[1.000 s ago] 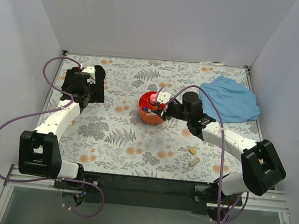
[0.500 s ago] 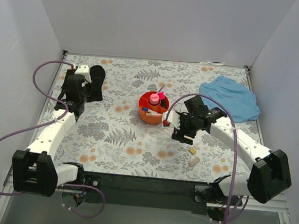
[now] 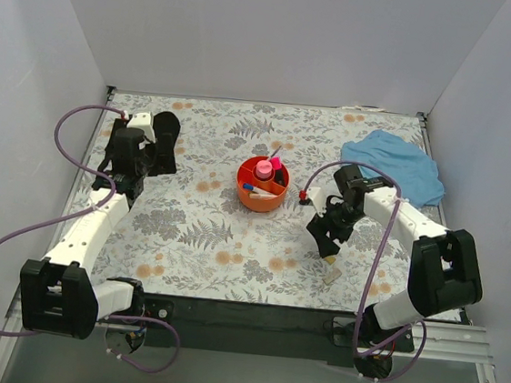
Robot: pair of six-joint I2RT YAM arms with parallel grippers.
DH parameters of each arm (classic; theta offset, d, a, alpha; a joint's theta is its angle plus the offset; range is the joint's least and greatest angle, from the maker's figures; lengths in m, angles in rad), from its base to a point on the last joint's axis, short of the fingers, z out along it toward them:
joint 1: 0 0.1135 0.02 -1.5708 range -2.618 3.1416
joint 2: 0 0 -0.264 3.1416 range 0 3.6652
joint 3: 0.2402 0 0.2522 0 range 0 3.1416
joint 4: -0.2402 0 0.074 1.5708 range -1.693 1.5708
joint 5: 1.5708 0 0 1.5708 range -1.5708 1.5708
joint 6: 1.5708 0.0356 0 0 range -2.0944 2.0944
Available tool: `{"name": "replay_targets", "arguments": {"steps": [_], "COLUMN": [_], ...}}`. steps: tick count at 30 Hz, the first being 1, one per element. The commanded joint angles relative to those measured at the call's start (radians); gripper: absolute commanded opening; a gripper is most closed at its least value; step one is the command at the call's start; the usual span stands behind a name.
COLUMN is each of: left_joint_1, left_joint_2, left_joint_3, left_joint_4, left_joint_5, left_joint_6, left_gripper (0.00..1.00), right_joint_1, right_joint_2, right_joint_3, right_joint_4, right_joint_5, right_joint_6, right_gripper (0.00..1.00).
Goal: Sort the stationery into containers
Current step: Pick up the stationery from the center of the board.
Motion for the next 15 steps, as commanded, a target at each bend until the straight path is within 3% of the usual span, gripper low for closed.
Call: {"name": "replay_targets", "arguments": {"steps": [1,9,15], "left_joint_1": [0.007,0.017,0.021], "left_joint_2": [-0.047,-0.038,-0.035], "left_joint_3": [-0.006,-0.004,-0.001], "left_joint_4": [-0.010,-0.002,-0.002], "left_joint_5": [0.004,0.008,0.012], "left_joint_6": [-0.007,-0.012,-0.009], "left_gripper": [0.88,0.88,0.88], "right_joint_1": [0.003,0.003,0.003], "right_joint_2": [-0.028,-0.060,-0.050], "right_joint_3": [-0.032,-0.087,-0.106], "right_joint_4": [-0.017,0.096,0.134], "right_joint_5": [-0.033,0.135,0.151], "right_joint_6": [0.043,0.198,0.215], "right_gripper": [0.78,0.77,0.75]}}
